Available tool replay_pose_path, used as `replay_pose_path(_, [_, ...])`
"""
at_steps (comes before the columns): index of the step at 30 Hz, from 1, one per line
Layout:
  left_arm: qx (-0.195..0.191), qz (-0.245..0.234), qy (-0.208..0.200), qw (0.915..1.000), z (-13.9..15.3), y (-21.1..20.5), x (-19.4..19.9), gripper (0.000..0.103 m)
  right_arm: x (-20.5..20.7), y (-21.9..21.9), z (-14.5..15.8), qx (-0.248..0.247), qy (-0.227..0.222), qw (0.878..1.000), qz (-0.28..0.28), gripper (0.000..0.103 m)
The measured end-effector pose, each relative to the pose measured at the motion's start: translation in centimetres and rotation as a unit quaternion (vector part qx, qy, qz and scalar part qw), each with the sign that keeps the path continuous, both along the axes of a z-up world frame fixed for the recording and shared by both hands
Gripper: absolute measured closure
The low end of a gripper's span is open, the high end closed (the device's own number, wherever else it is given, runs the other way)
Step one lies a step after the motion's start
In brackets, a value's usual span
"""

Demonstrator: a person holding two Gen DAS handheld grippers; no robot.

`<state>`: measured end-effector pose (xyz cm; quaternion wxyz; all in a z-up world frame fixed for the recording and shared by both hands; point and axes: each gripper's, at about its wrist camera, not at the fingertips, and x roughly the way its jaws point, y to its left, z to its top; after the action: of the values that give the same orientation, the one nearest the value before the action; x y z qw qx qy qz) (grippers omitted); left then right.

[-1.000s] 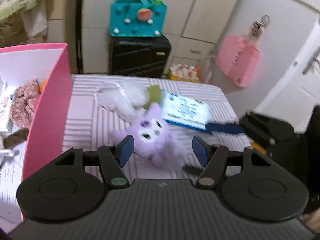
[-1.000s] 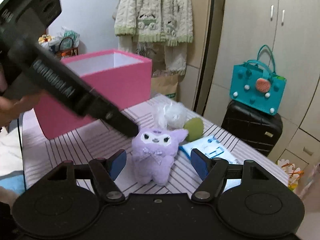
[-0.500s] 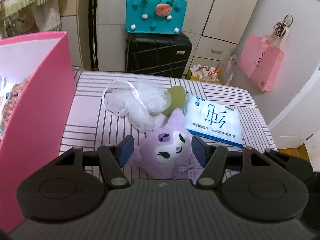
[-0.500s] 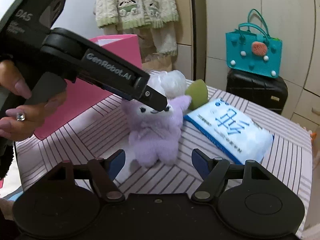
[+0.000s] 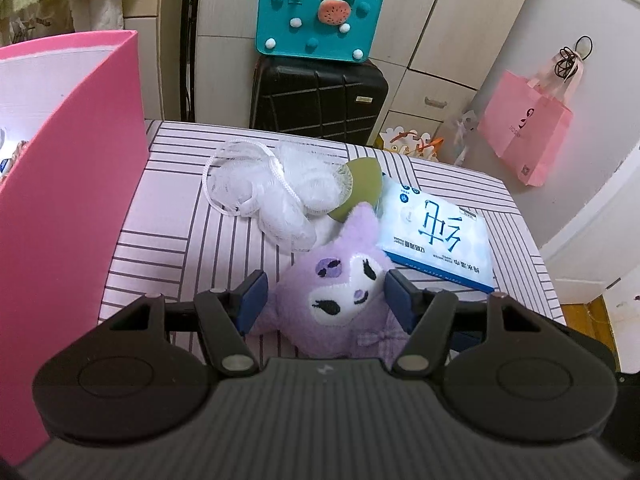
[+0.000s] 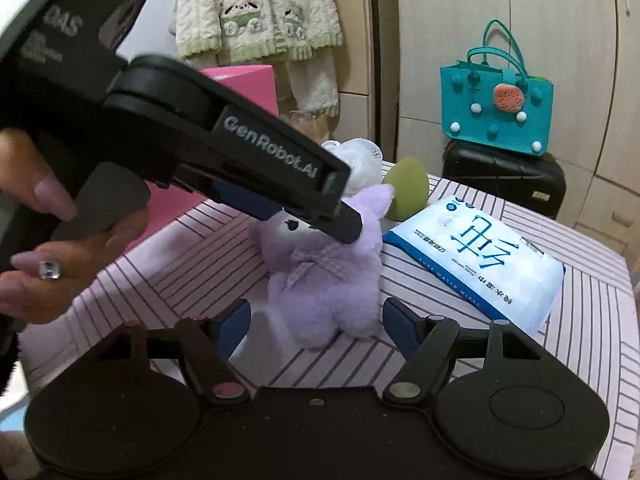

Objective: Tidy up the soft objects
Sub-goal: 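Close the left tool on the purple plush while the right tool grips it too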

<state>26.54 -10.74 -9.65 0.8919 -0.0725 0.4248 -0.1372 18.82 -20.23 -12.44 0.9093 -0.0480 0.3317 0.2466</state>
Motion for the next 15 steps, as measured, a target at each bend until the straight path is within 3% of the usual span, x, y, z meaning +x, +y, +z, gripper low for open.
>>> replay_pose_path(3, [0.008,-0.004,-0.003,1.0,-0.1,-0.4,0.0,0.039,0.2,0.8,-0.2,-0.025,-0.011,1.0,-0.012,0.029])
replay_pose_path(6, [0.014,-0.007,-0.003,0.9999,-0.2,-0.6,-0.1,0.037,0.6,0.8,-0.3,-0.012,-0.013,1.0,-0.023,0.037])
replay_pose_path(9, [0.017,0.003,0.008,0.9998,-0.3,-0.6,-0.1,0.027,0.7,1.0,-0.1,-0.022,-0.018,0.999,-0.037,0.041])
replay_pose_path(15, [0.008,-0.002,0.01,0.9999,-0.6,-0.3,0.0,0.031,-0.1,1.4,0.2,-0.026,-0.017,0.999,-0.039,0.046])
